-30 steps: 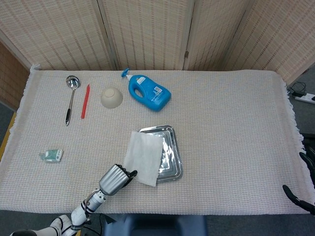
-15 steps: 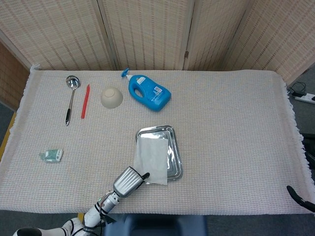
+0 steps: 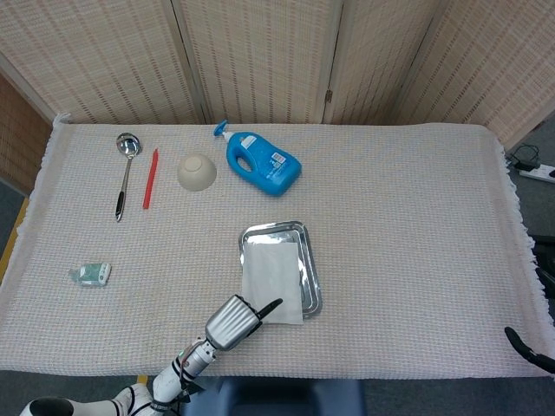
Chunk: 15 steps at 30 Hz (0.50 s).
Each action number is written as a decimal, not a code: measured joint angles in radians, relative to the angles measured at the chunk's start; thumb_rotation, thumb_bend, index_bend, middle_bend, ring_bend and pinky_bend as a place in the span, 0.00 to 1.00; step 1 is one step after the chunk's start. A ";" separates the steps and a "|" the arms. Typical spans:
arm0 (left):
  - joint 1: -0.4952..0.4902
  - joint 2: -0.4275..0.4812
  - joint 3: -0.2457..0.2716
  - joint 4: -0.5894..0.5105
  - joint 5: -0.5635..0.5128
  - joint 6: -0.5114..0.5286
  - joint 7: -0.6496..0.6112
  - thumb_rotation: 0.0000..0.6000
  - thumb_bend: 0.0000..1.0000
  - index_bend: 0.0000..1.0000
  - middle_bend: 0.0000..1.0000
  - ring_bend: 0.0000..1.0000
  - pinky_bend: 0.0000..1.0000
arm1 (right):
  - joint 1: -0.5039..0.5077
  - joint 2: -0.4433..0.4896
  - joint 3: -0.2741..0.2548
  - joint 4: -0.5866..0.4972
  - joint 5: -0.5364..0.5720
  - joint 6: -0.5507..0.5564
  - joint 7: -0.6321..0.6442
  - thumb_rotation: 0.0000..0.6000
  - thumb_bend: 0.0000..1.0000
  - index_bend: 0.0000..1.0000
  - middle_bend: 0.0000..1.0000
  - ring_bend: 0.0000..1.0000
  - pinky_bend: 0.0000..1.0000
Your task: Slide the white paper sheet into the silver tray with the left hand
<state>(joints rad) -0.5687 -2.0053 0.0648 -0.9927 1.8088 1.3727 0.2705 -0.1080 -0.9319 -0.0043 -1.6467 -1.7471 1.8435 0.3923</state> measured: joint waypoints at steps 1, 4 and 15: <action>-0.002 -0.001 -0.001 -0.003 0.000 -0.005 0.004 1.00 0.41 0.25 1.00 1.00 1.00 | 0.000 0.000 0.000 0.000 0.000 0.000 -0.001 1.00 0.32 0.00 0.00 0.00 0.00; -0.008 -0.007 -0.003 -0.013 -0.003 -0.026 0.020 1.00 0.41 0.25 1.00 1.00 1.00 | 0.000 -0.001 -0.002 0.000 -0.004 -0.002 -0.004 1.00 0.32 0.00 0.00 0.00 0.00; -0.051 -0.042 -0.049 0.013 -0.005 -0.048 0.084 1.00 0.41 0.28 1.00 1.00 1.00 | -0.003 -0.002 -0.007 0.003 -0.017 0.003 -0.010 1.00 0.32 0.00 0.00 0.00 0.00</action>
<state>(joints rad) -0.6201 -2.0469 0.0154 -0.9793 1.8040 1.3243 0.3540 -0.1105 -0.9339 -0.0111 -1.6433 -1.7646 1.8465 0.3827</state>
